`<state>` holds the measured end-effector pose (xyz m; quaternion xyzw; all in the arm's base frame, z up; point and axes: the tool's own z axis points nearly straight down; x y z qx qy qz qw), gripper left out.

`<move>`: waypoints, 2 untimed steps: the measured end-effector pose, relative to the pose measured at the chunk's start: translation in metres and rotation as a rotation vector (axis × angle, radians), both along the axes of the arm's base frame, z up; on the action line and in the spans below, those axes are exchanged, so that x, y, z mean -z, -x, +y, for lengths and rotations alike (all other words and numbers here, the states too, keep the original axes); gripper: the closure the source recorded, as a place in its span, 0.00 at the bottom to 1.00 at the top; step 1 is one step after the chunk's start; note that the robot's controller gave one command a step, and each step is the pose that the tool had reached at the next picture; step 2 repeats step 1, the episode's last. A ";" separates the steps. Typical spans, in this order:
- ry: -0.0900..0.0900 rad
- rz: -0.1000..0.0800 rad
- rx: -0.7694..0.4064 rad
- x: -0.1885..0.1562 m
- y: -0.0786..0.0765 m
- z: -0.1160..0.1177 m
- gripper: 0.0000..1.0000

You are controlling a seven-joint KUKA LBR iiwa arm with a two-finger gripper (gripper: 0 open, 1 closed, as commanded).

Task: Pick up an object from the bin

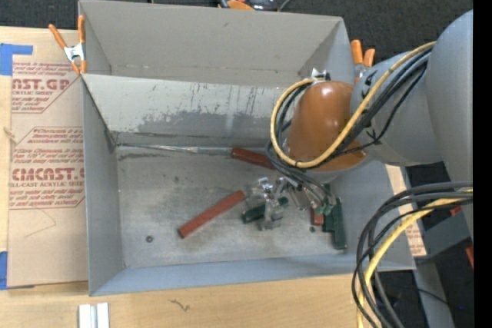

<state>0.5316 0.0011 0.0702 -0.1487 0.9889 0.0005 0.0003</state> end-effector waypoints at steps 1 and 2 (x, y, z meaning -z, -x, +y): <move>-0.001 -0.009 -0.042 -0.150 0.001 0.043 1.00; -0.001 -0.009 -0.042 -0.150 0.001 0.043 1.00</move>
Offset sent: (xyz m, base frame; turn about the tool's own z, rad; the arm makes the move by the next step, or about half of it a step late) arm -0.0024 0.0416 0.1459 -0.0403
